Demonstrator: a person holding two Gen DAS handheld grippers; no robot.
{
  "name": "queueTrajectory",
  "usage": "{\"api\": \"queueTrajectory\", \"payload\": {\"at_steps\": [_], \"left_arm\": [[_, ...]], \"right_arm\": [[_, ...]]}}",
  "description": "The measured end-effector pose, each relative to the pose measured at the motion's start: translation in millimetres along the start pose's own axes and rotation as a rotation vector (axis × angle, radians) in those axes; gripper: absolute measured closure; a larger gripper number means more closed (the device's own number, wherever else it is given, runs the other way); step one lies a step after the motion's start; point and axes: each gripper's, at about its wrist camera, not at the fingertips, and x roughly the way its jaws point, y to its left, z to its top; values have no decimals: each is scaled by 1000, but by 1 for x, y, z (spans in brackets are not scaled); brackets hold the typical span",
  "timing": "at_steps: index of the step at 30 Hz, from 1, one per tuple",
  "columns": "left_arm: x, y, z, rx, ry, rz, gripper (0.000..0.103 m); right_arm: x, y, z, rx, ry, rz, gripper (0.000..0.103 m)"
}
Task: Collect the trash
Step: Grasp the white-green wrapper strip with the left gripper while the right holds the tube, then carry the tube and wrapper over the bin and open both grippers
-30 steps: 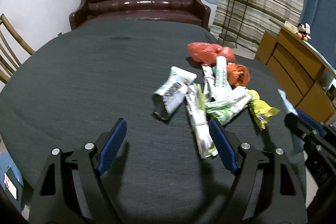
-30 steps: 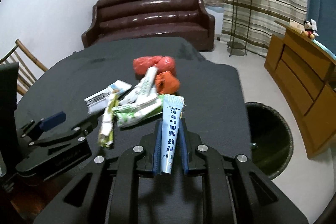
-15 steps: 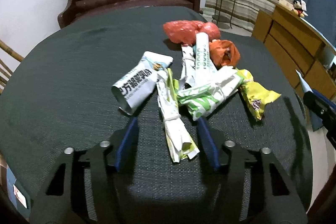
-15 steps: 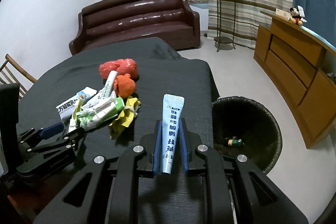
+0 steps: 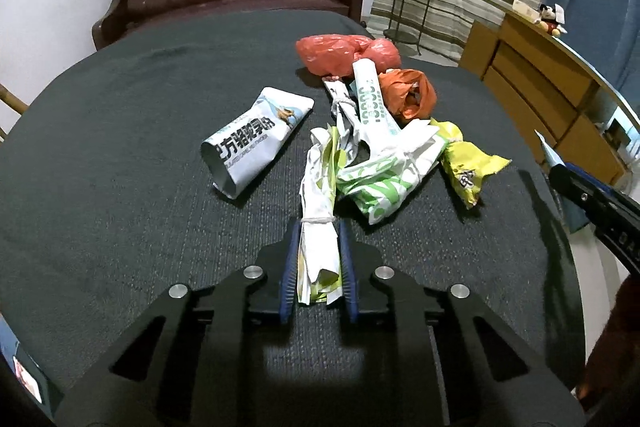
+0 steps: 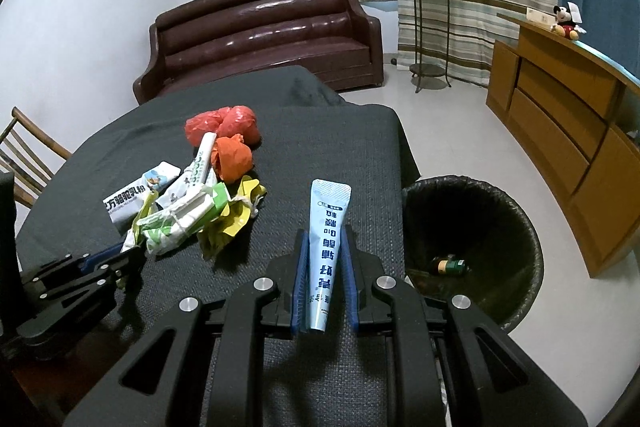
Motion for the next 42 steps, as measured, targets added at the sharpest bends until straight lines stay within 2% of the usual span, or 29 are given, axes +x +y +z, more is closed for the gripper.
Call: {"api": "queueTrajectory", "payload": {"at_steps": [9, 10, 13, 17, 19, 21, 23, 24, 28, 35, 42], "left_arm": [[-2, 10, -2, -19, 5, 30, 83], [-2, 10, -1, -19, 5, 33, 78], [-1, 8, 0, -19, 7, 38, 53], [2, 10, 4, -37, 16, 32, 52], [3, 11, 4, -39, 15, 31, 52], [4, 9, 4, -26, 9, 36, 61], [4, 7, 4, -10, 3, 28, 79], [3, 6, 3, 1, 1, 27, 84], [-1, 2, 0, 20, -17, 18, 85], [-28, -6, -2, 65, -105, 24, 85], [-51, -23, 12, 78, -182, -29, 85]], "right_arm": [[1, 3, -3, -6, 2, 0, 86], [1, 3, -3, -6, 2, -1, 86], [0, 3, -4, -6, 2, -1, 86], [1, 3, -4, -5, 2, 0, 86], [2, 4, -5, -4, 4, 0, 86], [2, 3, -6, -2, 8, 0, 86], [2, 2, -6, 0, 9, 1, 86], [2, 2, -6, -1, 9, 1, 86], [1, 2, -7, -1, 8, 0, 86], [-4, -9, -2, 11, -16, -20, 86], [-9, -31, 6, 37, -39, -62, 86]]}}
